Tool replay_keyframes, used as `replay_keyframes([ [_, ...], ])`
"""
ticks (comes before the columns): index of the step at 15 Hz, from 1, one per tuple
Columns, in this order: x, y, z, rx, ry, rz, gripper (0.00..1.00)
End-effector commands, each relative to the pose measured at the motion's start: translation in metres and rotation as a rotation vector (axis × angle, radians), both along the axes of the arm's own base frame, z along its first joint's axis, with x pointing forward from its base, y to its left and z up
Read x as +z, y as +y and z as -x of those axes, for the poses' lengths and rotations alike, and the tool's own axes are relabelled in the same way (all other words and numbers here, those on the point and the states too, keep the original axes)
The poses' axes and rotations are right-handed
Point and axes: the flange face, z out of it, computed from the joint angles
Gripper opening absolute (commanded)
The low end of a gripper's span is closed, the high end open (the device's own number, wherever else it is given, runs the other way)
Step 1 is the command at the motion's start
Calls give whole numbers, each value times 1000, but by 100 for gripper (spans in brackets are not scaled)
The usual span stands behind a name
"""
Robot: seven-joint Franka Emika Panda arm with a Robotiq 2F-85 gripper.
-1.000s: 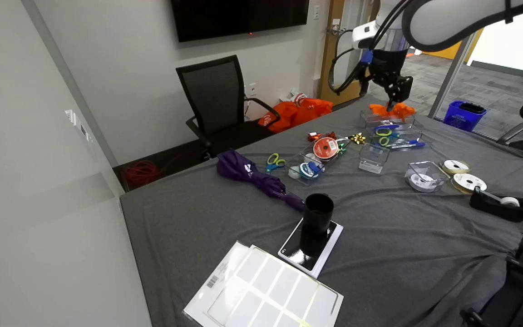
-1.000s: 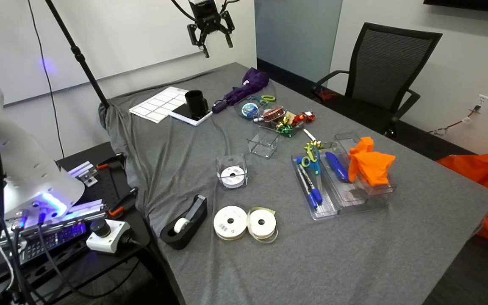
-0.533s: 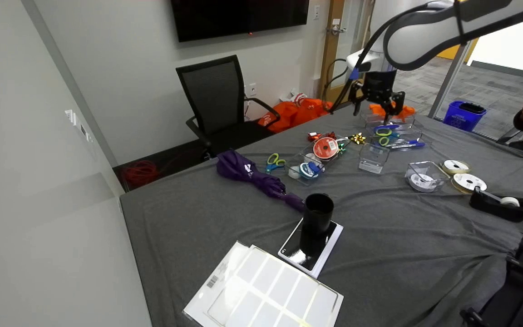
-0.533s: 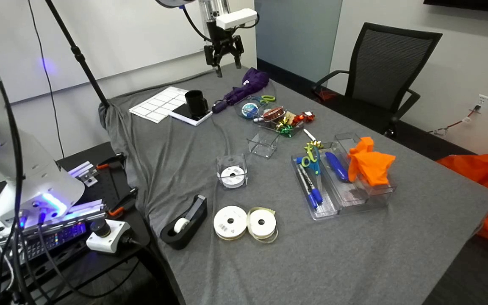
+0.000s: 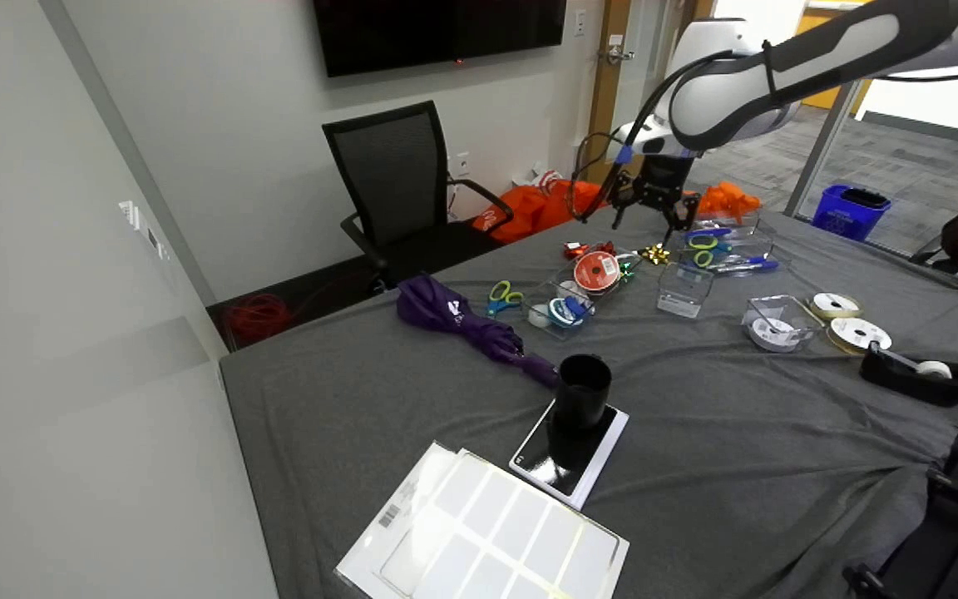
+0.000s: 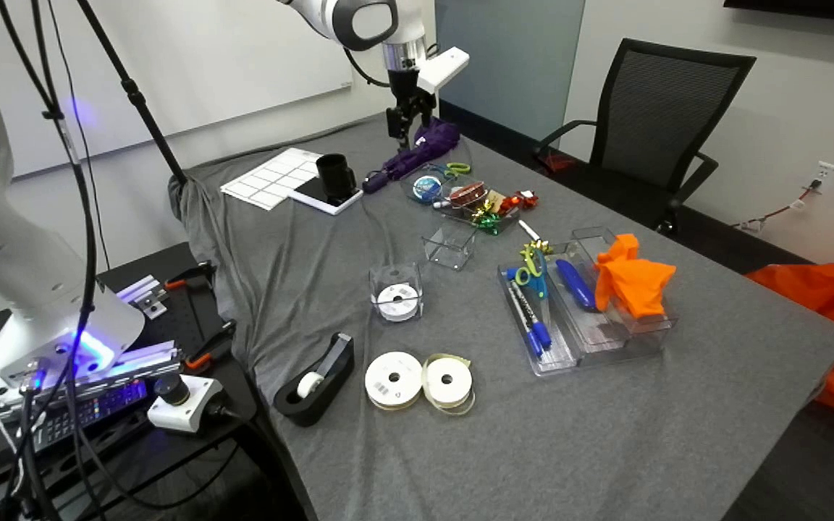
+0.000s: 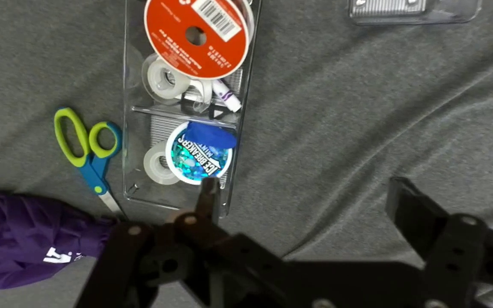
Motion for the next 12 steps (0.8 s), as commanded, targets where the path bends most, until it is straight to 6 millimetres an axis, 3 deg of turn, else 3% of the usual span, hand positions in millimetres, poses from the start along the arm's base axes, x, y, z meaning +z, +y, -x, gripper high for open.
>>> replay_keyframes([
  [1,-25,-4,-16,10,-23,-125,100],
  [5,-48,1,-24,-1,9,-202,100],
  [6,-42,2,-14,-14,17,-162,100],
  [12,-47,3,-15,-16,22,-164,100],
])
